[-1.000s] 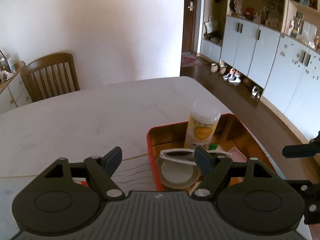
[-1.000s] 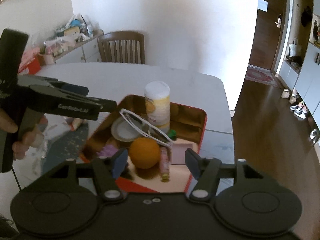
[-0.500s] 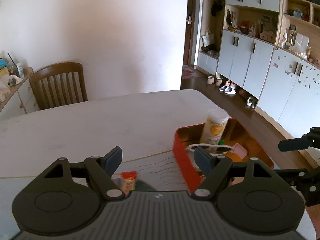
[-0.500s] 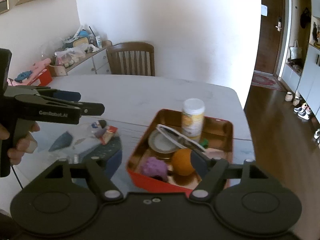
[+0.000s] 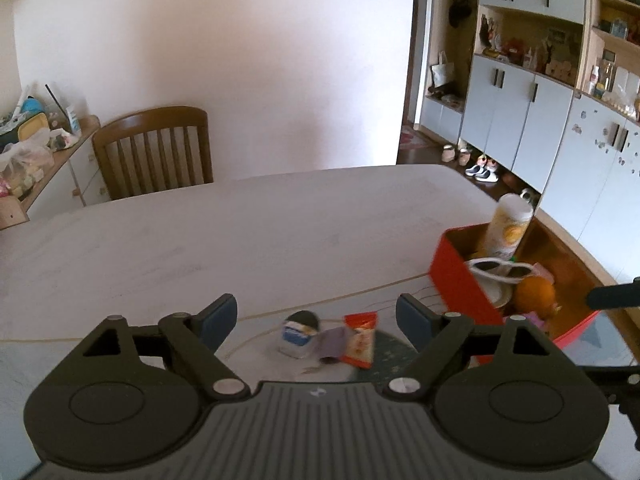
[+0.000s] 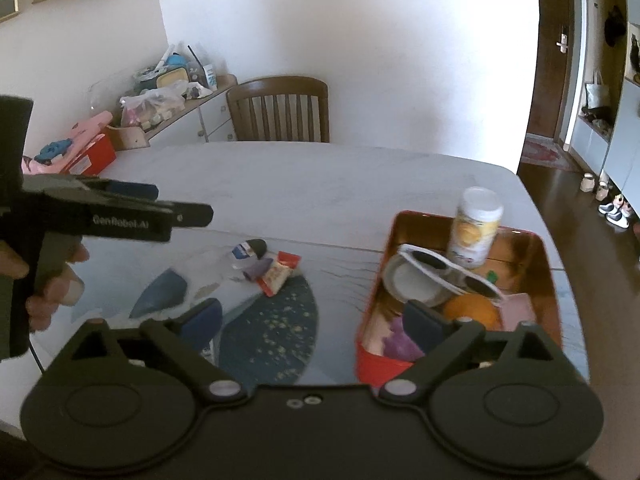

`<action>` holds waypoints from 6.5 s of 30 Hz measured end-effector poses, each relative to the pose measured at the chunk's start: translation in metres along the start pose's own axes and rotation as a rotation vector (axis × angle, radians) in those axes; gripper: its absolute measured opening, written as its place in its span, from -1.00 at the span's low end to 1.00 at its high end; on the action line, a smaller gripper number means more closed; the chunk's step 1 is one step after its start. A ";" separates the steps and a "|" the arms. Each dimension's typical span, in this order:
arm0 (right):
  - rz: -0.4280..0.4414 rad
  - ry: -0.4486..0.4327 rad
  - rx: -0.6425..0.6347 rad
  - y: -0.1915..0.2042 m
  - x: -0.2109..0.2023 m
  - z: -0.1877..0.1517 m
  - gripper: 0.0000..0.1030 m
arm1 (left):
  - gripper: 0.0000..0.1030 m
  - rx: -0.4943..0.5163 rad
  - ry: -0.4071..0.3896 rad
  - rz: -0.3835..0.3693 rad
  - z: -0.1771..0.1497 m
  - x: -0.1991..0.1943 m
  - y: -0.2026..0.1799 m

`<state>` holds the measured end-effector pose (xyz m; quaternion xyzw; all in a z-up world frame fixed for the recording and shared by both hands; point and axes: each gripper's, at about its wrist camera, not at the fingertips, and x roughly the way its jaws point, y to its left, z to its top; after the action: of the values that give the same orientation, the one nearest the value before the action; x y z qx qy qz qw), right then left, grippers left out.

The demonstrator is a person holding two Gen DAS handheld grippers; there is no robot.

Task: Organize rigid objects
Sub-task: 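Withdraw both tools from the red box back over the mat, then grasp the small white-and-blue bottle with the left tool while the right tool grasps the red snack packet, then carry the bottle with the left tool while the right tool carries the snack packet to the box, then release the snack packet into the box with the right tool while the left tool releases the bottle, then withdraw both tools from the red box back over the mat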

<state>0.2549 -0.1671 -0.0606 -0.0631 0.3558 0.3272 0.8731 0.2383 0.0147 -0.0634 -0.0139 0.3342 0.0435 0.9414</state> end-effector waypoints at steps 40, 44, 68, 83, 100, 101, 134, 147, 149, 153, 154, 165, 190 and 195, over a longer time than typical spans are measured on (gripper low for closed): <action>-0.100 0.189 0.056 0.030 0.164 0.021 -0.21 | 0.27 0.058 0.088 -0.106 -0.039 0.121 0.043; -0.087 0.191 0.050 0.031 0.166 0.020 -0.38 | 0.09 0.082 0.088 -0.129 -0.039 0.122 0.040; -0.059 0.121 0.034 0.042 0.128 0.022 -0.73 | -0.60 -0.048 0.145 -0.157 -0.037 0.101 0.055; -0.050 0.053 0.079 0.038 0.052 0.004 -0.73 | -0.76 -0.063 0.110 -0.167 -0.043 0.053 0.044; -0.131 -0.036 0.102 -0.018 -0.025 -0.009 -0.73 | -0.77 -0.026 -0.004 -0.277 -0.006 -0.015 -0.023; -0.136 -0.038 0.102 -0.024 -0.028 -0.010 -0.73 | -0.77 -0.023 -0.011 -0.285 -0.003 -0.018 -0.029; -0.103 0.131 0.037 -0.159 -0.003 -0.030 -0.72 | -0.77 -0.037 0.100 -0.302 0.031 0.061 -0.180; -0.064 0.215 -0.020 -0.164 0.021 -0.027 -0.68 | -0.77 -0.116 0.180 -0.268 0.017 0.098 -0.168; -0.060 0.221 -0.017 -0.165 0.022 -0.028 -0.64 | -0.77 -0.110 0.186 -0.267 0.016 0.100 -0.168; -0.070 0.228 -0.013 -0.166 0.025 -0.029 -0.59 | -0.77 -0.085 0.196 -0.258 0.014 0.103 -0.170; -0.070 0.225 -0.010 -0.166 0.024 -0.029 -0.59 | -0.77 -0.083 0.201 -0.260 0.014 0.104 -0.171; -0.059 0.184 0.056 -0.167 0.008 -0.030 -0.39 | -0.76 -0.029 0.207 -0.242 0.011 0.097 -0.176; -0.058 0.062 0.091 -0.100 -0.034 -0.015 0.11 | 0.05 0.005 0.055 -0.223 0.012 0.005 -0.119; -0.050 0.043 0.086 -0.077 -0.033 -0.014 0.27 | 0.13 0.008 0.026 -0.206 0.008 -0.016 -0.090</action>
<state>0.2764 -0.2489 -0.0582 -0.0412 0.3866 0.2882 0.8751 0.2392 -0.0757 -0.0477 -0.0450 0.3434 -0.0551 0.9365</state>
